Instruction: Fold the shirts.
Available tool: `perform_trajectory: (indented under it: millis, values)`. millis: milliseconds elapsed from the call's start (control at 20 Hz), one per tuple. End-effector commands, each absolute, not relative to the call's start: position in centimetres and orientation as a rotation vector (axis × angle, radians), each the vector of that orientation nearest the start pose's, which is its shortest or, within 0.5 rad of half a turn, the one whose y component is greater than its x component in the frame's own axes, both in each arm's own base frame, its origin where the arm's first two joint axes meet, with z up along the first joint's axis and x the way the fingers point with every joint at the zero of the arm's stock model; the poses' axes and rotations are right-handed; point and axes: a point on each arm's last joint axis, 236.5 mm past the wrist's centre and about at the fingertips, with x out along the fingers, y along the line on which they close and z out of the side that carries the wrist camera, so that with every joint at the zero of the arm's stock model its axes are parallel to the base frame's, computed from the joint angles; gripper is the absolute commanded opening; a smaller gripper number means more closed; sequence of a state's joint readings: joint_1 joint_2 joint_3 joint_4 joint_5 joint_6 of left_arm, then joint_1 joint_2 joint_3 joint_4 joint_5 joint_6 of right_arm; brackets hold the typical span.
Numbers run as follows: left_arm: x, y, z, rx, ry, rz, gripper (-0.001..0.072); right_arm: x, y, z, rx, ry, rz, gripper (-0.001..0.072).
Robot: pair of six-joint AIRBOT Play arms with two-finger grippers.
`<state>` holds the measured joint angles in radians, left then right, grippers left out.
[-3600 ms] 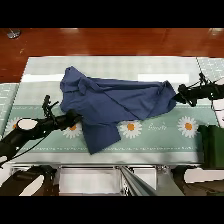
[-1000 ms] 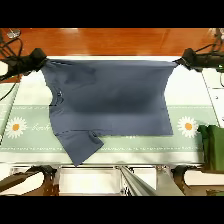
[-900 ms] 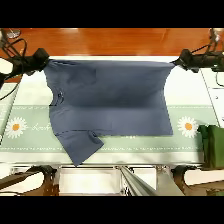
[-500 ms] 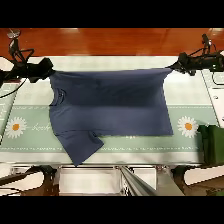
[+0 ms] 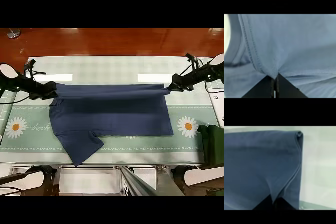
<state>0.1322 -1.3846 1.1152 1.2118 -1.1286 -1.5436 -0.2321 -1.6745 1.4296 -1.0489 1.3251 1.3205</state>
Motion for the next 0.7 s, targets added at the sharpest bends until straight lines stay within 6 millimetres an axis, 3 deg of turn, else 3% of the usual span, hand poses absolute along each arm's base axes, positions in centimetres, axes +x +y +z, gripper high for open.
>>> perform_trajectory:
  millis: [0, 200, 250, 300, 350, 500, 650]
  values:
    - [35.8, -2.1, -5.2, -0.384, 1.448, -0.059, 0.0058, 42.0, 1.5, -5.2, 0.454, 1.459, 0.279, 0.0034]
    - [35.3, -2.3, -6.0, -0.386, 1.46, -0.056, 0.006, 42.3, 1.6, -5.1, 0.496, 1.451, 0.249, 0.0034]
    - [35.3, -2.3, -6.0, -0.386, 1.461, -0.056, 0.008, 42.3, 1.7, -5.1, 0.505, 1.455, 0.245, 0.0127]
    - [35.1, -2.3, -6.0, -0.387, 1.467, -0.057, 0.0337, 42.0, 1.8, -5.0, 0.521, 1.47, 0.237, 0.0502]
    - [34.8, -2.4, -6.0, -0.391, 1.482, -0.055, 0.0689, 41.6, 2.0, -4.9, 0.531, 1.486, 0.244, 0.0625]
    - [32.8, -1.1, -5.8, -0.424, 1.562, -0.002, 0.0707, 41.4, 0.7, -2.9, 0.549, 1.456, 0.225, 0.0623]
    - [28.8, -0.3, -5.6, -0.447, 1.67, 0.004, 0.0707, 40.3, -4.0, 0.8, 0.512, 1.356, 0.121, 0.062]
